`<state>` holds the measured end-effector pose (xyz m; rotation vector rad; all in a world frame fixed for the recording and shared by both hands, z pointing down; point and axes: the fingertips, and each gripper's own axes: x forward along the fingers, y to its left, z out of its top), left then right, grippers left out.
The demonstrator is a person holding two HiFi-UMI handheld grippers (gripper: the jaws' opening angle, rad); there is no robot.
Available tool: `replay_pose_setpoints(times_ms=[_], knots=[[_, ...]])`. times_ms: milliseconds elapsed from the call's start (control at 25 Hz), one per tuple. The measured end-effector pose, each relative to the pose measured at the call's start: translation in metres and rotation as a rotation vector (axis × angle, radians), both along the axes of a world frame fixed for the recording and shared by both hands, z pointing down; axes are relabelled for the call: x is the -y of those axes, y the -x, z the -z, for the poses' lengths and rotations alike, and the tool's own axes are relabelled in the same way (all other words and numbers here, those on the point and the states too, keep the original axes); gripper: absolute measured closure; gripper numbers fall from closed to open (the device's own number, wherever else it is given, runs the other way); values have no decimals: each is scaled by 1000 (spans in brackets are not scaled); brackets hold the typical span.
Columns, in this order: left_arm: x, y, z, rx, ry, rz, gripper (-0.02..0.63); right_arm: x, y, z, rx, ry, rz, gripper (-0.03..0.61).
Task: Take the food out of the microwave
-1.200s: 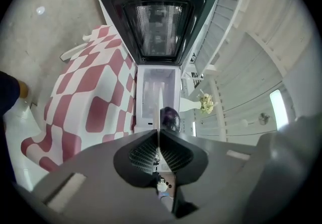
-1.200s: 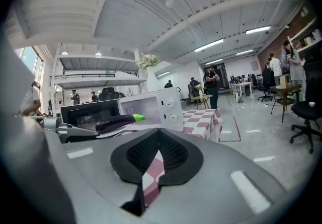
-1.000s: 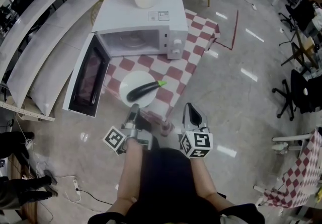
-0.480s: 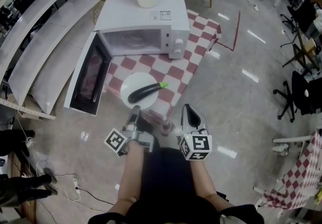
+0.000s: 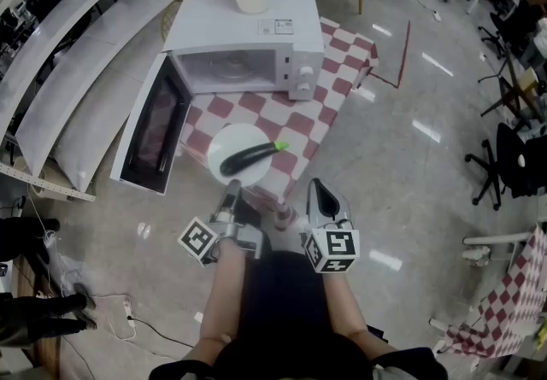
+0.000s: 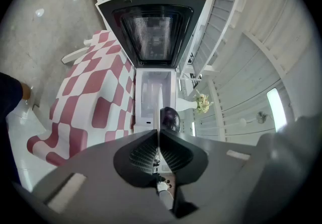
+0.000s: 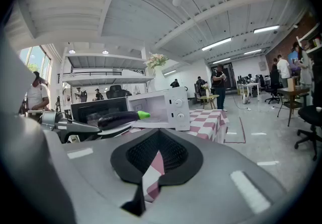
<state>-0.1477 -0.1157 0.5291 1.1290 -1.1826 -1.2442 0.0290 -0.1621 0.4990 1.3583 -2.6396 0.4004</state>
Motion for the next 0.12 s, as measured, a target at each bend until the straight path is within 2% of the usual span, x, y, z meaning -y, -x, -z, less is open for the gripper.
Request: replay_pose_setpoints(times_ms=[120], knots=[[-1, 1, -1, -4, 1, -2, 591, -1, 2, -1, 2, 0, 5, 580]])
